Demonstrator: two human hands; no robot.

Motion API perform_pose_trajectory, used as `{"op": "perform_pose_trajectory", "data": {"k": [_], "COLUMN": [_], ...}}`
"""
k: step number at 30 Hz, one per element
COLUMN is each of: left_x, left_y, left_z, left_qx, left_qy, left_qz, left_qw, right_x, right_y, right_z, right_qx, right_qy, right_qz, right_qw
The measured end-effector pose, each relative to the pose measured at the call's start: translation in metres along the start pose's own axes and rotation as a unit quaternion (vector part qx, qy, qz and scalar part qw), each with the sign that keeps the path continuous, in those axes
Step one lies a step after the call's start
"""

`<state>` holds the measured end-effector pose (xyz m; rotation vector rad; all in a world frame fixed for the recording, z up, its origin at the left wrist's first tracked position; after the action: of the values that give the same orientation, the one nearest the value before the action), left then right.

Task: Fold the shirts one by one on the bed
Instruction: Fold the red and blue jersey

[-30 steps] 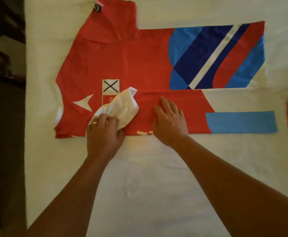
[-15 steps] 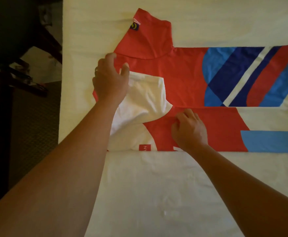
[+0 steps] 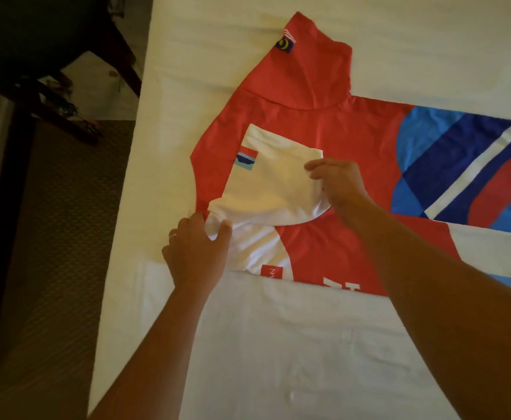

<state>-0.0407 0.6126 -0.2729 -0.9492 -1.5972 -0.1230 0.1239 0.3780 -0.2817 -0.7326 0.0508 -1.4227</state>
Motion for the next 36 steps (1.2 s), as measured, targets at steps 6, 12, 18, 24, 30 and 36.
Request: {"op": "perform_pose_trajectory", "data": {"k": [6,12,18,24,30,36], "left_x": [0.005,0.015,0.023,0.027,0.024,-0.005], "left_y": [0.009,0.001,-0.005,-0.003,-0.023,-0.031], "left_z": [0.012,0.014,0.028,0.05,0.033,0.029], "left_qx": [0.038,0.04,0.006,0.029,-0.064,-0.188], "left_qy": [-0.134,-0.097,0.013,-0.015,0.055,0.093], "left_qz": [0.004,-0.025,-0.046,-0.061,-0.14,-0.107], "left_qw": [0.99,0.994,0.999,0.998,0.987,0.972], "right_x": [0.013,-0.036,-0.097,-0.103,-0.109,-0.107], "right_y": [0.009,-0.007,0.006,0.027,0.024,0.024], "right_z": [0.01,0.054,0.07,0.087,0.086,0.087], "right_qx": [0.006,0.275,0.259,0.299,0.373,0.388], "right_qy": [-0.023,-0.307,-0.481,-0.435,-0.555,-0.623], "right_qz": [-0.037,0.012,0.124,0.055,0.051,0.025], "right_qw": [0.999,0.911,0.828,0.847,0.742,0.679]}}
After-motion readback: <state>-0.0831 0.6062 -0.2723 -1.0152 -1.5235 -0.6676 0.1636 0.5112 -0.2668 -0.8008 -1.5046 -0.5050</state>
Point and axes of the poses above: each hand's wrist, its own y-axis towards the middle knuckle, its own x-axis out of the back of the hand, z = x × y, the point moved 7 cm from there along y, towards the middle knuckle, and after that the axes turned 7 degrees about x, right-handed, at the moved point
